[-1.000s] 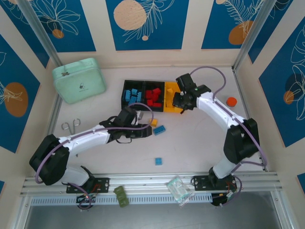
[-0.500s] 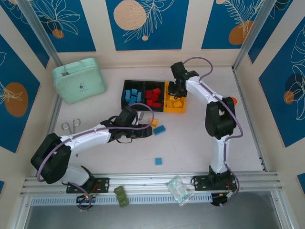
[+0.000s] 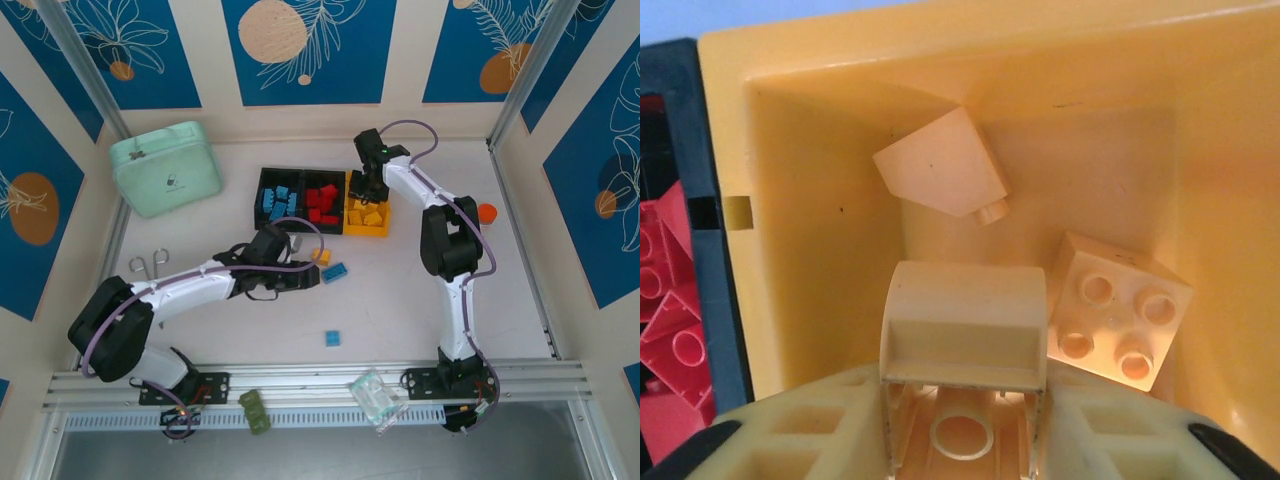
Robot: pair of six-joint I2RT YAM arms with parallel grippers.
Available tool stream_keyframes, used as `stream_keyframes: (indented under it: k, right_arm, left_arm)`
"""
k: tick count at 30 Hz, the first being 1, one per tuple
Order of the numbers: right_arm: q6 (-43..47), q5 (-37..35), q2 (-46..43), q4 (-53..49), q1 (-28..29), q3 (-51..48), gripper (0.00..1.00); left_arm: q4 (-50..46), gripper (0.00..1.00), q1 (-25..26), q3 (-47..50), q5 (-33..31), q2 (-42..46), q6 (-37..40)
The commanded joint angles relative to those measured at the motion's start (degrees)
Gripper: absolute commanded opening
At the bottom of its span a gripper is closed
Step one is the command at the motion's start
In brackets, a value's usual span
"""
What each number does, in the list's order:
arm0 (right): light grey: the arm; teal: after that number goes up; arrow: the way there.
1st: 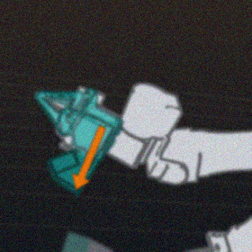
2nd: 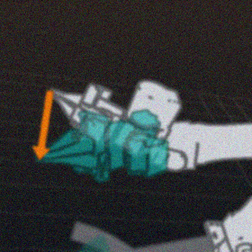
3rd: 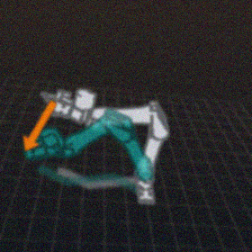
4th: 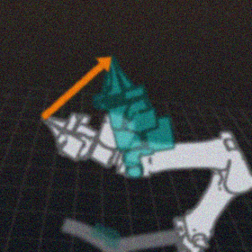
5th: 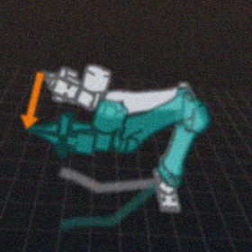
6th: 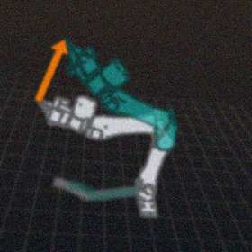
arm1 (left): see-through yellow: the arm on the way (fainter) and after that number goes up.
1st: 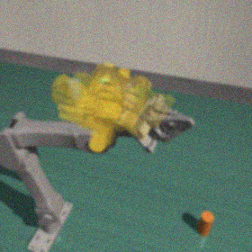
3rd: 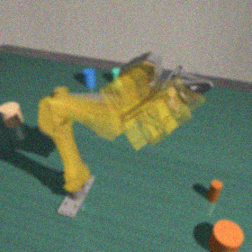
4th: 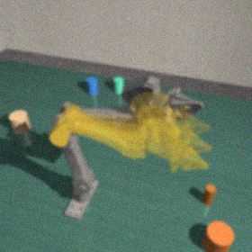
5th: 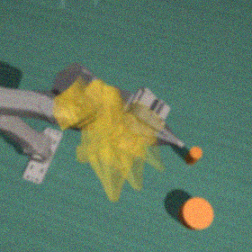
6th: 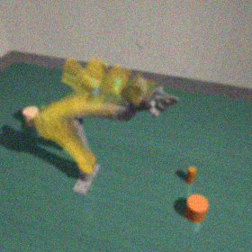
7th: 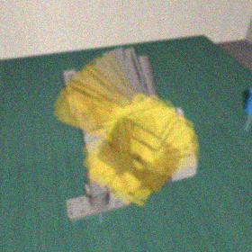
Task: Sort the legos into containers by color
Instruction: Place the lego in the container, then pick up the lego from the middle-left of the table.
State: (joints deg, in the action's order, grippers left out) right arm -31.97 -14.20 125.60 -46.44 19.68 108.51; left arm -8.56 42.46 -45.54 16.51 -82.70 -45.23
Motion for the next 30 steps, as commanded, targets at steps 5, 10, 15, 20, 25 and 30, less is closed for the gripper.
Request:
stream_keyframes:
  k: [5, 10, 15, 20, 25, 30]
  right_arm:
    - [0.3, -0.7, -2.5, -1.6, 0.1, 1.0, 0.46]
    - [0.2, -0.6, -6.4, -1.1, 0.4, -1.2, 0.46]
    - [0.2, 0.0, -14.1, 1.6, 1.7, -7.8, 0.46]
    - [0.2, 0.7, -22.4, 3.8, 3.5, -16.1, 0.47]
    - [-0.9, 2.1, -31.0, 6.4, 5.3, -25.9, 0.50]
    - [-2.1, 6.4, -41.1, 9.4, 5.9, -37.0, 0.55]
  left_arm:
    - [-1.0, 0.60, 0.5, -0.7, 0.2, 0.2, -0.7]
    - [-1.8, 0.60, 0.5, -0.8, -0.1, 0.9, -0.5]
    - [-3.1, 0.60, 0.5, -0.6, -1.0, 2.1, -0.2]
    - [-4.7, 0.60, 0.5, -0.4, -1.7, 3.3, 0.4]
    - [-6.3, 0.61, 0.5, -0.4, -1.7, 4.1, 1.0]
    - [-10.1, 0.61, 2.5, -1.4, -2.6, 4.4, 2.7]
